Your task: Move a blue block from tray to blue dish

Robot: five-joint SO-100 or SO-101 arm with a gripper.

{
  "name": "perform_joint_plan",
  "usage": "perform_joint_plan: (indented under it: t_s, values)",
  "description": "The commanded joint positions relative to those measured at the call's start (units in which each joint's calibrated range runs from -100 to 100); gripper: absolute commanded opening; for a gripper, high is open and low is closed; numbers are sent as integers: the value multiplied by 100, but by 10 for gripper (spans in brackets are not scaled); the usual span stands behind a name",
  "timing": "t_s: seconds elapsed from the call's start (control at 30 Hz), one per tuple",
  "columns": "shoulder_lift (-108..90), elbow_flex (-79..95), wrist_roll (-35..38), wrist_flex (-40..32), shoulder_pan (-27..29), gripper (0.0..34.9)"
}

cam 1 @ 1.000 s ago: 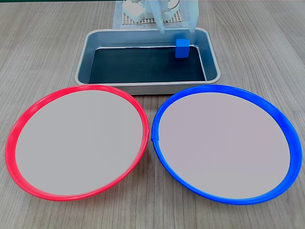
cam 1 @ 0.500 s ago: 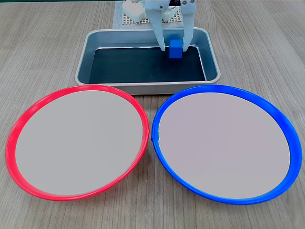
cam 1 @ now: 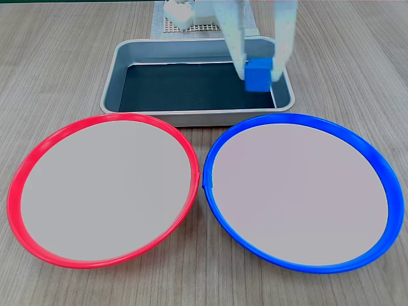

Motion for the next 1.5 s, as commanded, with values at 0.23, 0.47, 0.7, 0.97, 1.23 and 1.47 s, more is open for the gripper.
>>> perform_joint_plan:
  t_s: [0.23, 0.47, 0.7, 0.97, 1.23, 1.47]
  values:
    - [2512, -2148, -381, -1611, -150, 8]
    - [2597, -2003, -347, -1776, -179, 171]
    - [1582, -1110, -459, -2271, 10, 3]
    - [-1940, 3013, -2427, -3641, 499, 1]
    - [-6844, 7465, -2926, -3393, 715, 1]
    - [-9164, 8530, -3053, -1965, 923, 1]
